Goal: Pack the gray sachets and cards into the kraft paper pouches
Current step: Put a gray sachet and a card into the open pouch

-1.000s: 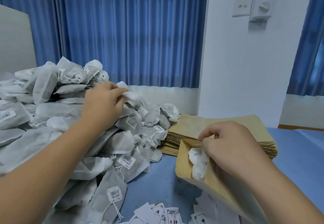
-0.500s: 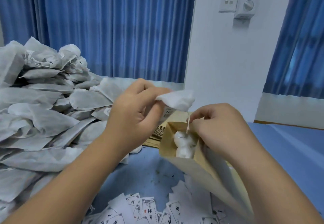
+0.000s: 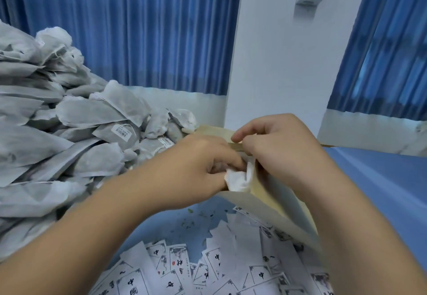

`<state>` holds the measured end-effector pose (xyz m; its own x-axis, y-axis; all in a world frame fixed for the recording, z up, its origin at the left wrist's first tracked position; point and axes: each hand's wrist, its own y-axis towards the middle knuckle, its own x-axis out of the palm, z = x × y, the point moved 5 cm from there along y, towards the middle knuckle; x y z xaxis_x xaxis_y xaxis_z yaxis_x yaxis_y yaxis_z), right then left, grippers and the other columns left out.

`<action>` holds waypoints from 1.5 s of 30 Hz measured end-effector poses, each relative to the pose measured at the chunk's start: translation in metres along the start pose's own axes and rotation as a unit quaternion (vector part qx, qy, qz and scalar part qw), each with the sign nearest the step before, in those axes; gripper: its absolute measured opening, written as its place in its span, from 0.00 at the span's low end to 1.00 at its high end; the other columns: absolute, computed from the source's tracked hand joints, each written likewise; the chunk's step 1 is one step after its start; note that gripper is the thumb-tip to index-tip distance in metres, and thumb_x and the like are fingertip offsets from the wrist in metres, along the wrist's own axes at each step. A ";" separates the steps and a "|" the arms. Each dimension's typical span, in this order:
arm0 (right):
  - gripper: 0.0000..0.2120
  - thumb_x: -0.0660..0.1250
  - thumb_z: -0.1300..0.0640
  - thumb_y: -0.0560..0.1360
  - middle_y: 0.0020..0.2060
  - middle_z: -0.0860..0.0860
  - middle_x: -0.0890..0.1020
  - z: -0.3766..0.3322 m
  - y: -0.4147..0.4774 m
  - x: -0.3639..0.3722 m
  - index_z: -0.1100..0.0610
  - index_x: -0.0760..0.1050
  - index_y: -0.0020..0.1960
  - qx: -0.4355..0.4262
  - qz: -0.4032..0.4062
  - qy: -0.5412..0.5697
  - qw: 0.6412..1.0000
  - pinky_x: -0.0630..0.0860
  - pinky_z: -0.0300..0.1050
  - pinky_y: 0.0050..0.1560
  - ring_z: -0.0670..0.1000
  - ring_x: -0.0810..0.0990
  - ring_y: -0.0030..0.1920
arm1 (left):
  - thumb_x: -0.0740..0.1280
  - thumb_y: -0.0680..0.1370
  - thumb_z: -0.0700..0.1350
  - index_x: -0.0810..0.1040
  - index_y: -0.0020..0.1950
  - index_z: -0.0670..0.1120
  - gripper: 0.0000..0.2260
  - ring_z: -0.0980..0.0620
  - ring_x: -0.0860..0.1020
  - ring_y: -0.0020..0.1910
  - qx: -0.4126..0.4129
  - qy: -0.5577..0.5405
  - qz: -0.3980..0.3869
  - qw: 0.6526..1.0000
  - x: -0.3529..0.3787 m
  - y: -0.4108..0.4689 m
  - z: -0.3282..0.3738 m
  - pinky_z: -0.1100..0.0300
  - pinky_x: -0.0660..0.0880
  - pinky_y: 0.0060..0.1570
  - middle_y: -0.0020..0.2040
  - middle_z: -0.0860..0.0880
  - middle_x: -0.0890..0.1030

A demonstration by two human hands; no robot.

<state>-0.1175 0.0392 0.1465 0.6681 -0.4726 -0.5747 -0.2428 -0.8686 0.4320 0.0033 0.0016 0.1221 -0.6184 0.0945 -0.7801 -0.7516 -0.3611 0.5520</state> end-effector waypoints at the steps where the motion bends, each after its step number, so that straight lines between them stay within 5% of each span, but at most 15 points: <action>1: 0.13 0.62 0.64 0.69 0.18 0.37 0.73 -0.002 -0.001 0.001 0.50 0.82 0.36 -0.005 -0.005 0.001 1.000 0.61 0.27 0.21 0.37 0.71 0.21 | 0.64 0.71 0.43 0.83 0.42 0.57 0.11 0.53 0.76 0.39 -0.016 -0.030 -0.005 0.999 0.000 0.000 -0.001 0.55 0.74 0.40 0.38 0.51 0.80; 5: 0.14 0.61 0.67 0.68 0.16 0.40 0.71 -0.012 -0.005 0.000 0.51 0.81 0.37 -0.027 -0.013 0.003 1.000 0.58 0.27 0.18 0.40 0.69 0.18 | 0.59 0.70 0.44 0.76 0.34 0.68 0.18 0.45 0.77 0.37 -0.049 -0.089 -0.057 0.993 -0.004 -0.002 0.003 0.48 0.75 0.40 0.35 0.50 0.78; 12: 0.13 0.62 0.62 0.67 0.27 0.43 0.67 -0.042 -0.019 0.004 0.45 0.76 0.45 -0.110 -0.023 -0.128 0.985 0.65 0.29 0.27 0.41 0.70 0.28 | 0.58 0.71 0.44 0.76 0.30 0.59 0.15 0.64 0.70 0.28 -0.055 -0.197 -0.164 0.965 0.013 -0.007 0.012 0.70 0.66 0.32 0.26 0.62 0.72; 14: 0.15 0.62 0.61 0.67 0.30 0.43 0.66 -0.047 -0.023 0.005 0.44 0.74 0.49 -0.115 -0.028 -0.161 0.980 0.63 0.33 0.27 0.42 0.69 0.30 | 0.59 0.69 0.50 0.77 0.39 0.53 0.08 0.64 0.72 0.32 -0.059 -0.217 -0.149 0.963 0.016 -0.007 0.009 0.68 0.70 0.35 0.31 0.60 0.76; 16: 0.16 0.61 0.61 0.67 0.30 0.43 0.66 -0.049 -0.025 0.006 0.44 0.74 0.50 -0.108 -0.029 -0.171 0.979 0.59 0.35 0.29 0.42 0.68 0.31 | 0.57 0.65 0.56 0.74 0.48 0.51 0.16 0.65 0.74 0.37 -0.054 -0.229 -0.124 0.964 0.017 -0.007 0.005 0.69 0.74 0.40 0.38 0.60 0.78; 21: 0.14 0.61 0.62 0.67 0.30 0.44 0.69 -0.042 -0.022 -0.002 0.46 0.74 0.47 -0.058 -0.017 -0.192 0.980 0.60 0.36 0.29 0.43 0.69 0.32 | 0.58 0.71 0.52 0.72 0.29 0.56 0.11 0.64 0.69 0.26 -0.022 -0.199 -0.024 0.980 0.013 -0.004 0.007 0.72 0.63 0.29 0.25 0.61 0.71; 25: 0.11 0.63 0.61 0.68 0.31 0.45 0.73 -0.031 -0.019 -0.017 0.46 0.74 0.44 -0.001 -0.012 -0.206 0.979 0.61 0.38 0.28 0.44 0.72 0.33 | 0.61 0.75 0.47 0.80 0.35 0.54 0.11 0.59 0.77 0.36 0.006 -0.073 0.104 0.992 -0.003 -0.003 0.004 0.63 0.71 0.38 0.33 0.57 0.79; 27: 0.10 0.63 0.62 0.69 0.29 0.45 0.73 -0.025 -0.019 -0.022 0.47 0.75 0.42 0.022 -0.022 -0.218 0.975 0.62 0.34 0.22 0.44 0.72 0.31 | 0.61 0.73 0.48 0.80 0.34 0.49 0.11 0.58 0.76 0.33 -0.027 -0.061 0.139 0.988 -0.011 -0.003 0.000 0.63 0.71 0.35 0.31 0.54 0.79; 30: 0.12 0.62 0.63 0.69 0.30 0.44 0.74 -0.017 -0.017 -0.031 0.47 0.77 0.41 0.041 -0.012 -0.231 0.972 0.61 0.33 0.20 0.44 0.73 0.30 | 0.59 0.69 0.50 0.77 0.33 0.46 0.12 0.57 0.72 0.25 -0.144 -0.022 -0.017 0.989 -0.004 -0.005 -0.012 0.61 0.70 0.27 0.27 0.53 0.77; 32: 0.13 0.61 0.64 0.70 0.31 0.44 0.75 -0.013 -0.017 -0.035 0.47 0.77 0.41 0.056 -0.004 -0.230 0.972 0.62 0.34 0.21 0.44 0.74 0.30 | 0.61 0.72 0.52 0.79 0.35 0.49 0.12 0.57 0.79 0.31 -0.220 0.057 -0.228 0.947 0.018 -0.016 -0.023 0.62 0.74 0.31 0.33 0.54 0.82; 34: 0.13 0.61 0.64 0.69 0.29 0.46 0.76 -0.011 -0.017 -0.038 0.48 0.78 0.40 0.067 -0.002 -0.221 0.973 0.62 0.33 0.16 0.46 0.75 0.29 | 0.62 0.75 0.54 0.80 0.39 0.50 0.12 0.61 0.79 0.32 -0.233 0.125 -0.352 0.898 0.043 -0.027 -0.032 0.64 0.74 0.35 0.35 0.55 0.83; 36: 0.13 0.61 0.65 0.69 0.27 0.46 0.76 -0.009 -0.017 -0.039 0.48 0.78 0.39 0.070 -0.009 -0.216 0.974 0.59 0.31 0.14 0.47 0.75 0.27 | 0.62 0.77 0.57 0.81 0.46 0.51 0.14 0.65 0.75 0.31 -0.201 0.145 -0.348 0.904 0.066 -0.026 -0.037 0.63 0.74 0.38 0.40 0.56 0.82; 40: 0.13 0.61 0.65 0.69 0.22 0.45 0.75 -0.009 -0.018 -0.040 0.48 0.78 0.39 0.068 -0.015 -0.204 0.976 0.59 0.31 0.14 0.46 0.74 0.25 | 0.65 0.75 0.62 0.73 0.67 0.57 0.22 0.59 0.73 0.60 -0.114 0.071 -0.260 0.956 0.100 -0.021 -0.037 0.58 0.72 0.60 0.64 0.59 0.74; 45: 0.12 0.61 0.64 0.69 0.16 0.43 0.73 -0.005 -0.016 -0.042 0.49 0.78 0.39 0.069 -0.023 -0.186 0.980 0.57 0.30 0.13 0.41 0.71 0.17 | 0.65 0.74 0.64 0.58 0.74 0.62 0.30 0.60 0.65 0.68 -0.046 0.058 -0.261 0.963 0.127 -0.028 -0.035 0.62 0.66 0.58 0.72 0.63 0.66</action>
<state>-0.1382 0.0742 0.1675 0.3849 -0.4311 -0.8161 -0.3287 -0.8902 0.3153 -0.0465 -0.0090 -0.0028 -0.1283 0.1828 -0.9747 -0.9263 -0.3731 0.0520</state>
